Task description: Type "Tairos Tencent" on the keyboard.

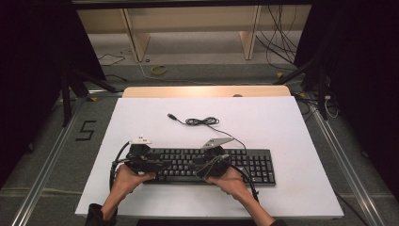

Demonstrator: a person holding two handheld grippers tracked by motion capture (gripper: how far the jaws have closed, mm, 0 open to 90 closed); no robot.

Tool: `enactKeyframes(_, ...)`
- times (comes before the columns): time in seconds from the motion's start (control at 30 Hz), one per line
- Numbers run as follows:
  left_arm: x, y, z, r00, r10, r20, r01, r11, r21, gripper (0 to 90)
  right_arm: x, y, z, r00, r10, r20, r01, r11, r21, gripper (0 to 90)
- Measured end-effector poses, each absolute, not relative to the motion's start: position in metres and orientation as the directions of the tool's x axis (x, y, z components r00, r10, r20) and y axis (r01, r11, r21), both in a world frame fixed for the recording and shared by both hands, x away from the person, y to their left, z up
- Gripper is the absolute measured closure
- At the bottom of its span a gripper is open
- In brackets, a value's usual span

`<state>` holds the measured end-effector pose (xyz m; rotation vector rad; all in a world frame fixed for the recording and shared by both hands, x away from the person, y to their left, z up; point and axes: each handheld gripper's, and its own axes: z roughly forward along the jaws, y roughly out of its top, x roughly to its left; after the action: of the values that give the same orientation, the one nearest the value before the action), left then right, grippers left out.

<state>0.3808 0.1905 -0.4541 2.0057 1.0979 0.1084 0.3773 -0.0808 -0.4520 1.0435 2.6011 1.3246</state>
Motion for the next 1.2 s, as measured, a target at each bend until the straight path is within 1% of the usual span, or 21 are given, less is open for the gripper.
enactKeyframes(0.4, 0.374, 0.195, -0.451, 0.616, 0.729, -0.297, 0.650, -0.258, 0.715, 36.5, 0.379, -0.069, -0.461, -0.789, 0.573, 0.221, 0.535, 0.465, 0.706, 84.8)
enactKeyframes(0.57, 0.372, 0.195, -0.451, 0.621, 0.724, -0.299, 0.646, -0.257, 0.719, 36.1, 0.380, -0.065, -0.466, -0.793, 0.572, 0.210, 0.534, 0.487, 0.691, 89.4)
enactKeyframes(0.97, 0.368, 0.195, -0.454, 0.645, 0.703, -0.300, 0.631, -0.269, 0.728, 32.4, 0.378, -0.057, -0.472, -0.807, 0.558, 0.190, 0.520, 0.520, 0.678, 90.0)
enactKeyframes(1.2, 0.366, 0.195, -0.455, 0.650, 0.696, -0.303, 0.627, -0.266, 0.733, 31.9, 0.379, -0.056, -0.474, -0.809, 0.558, 0.185, 0.517, 0.525, 0.676, 90.0)
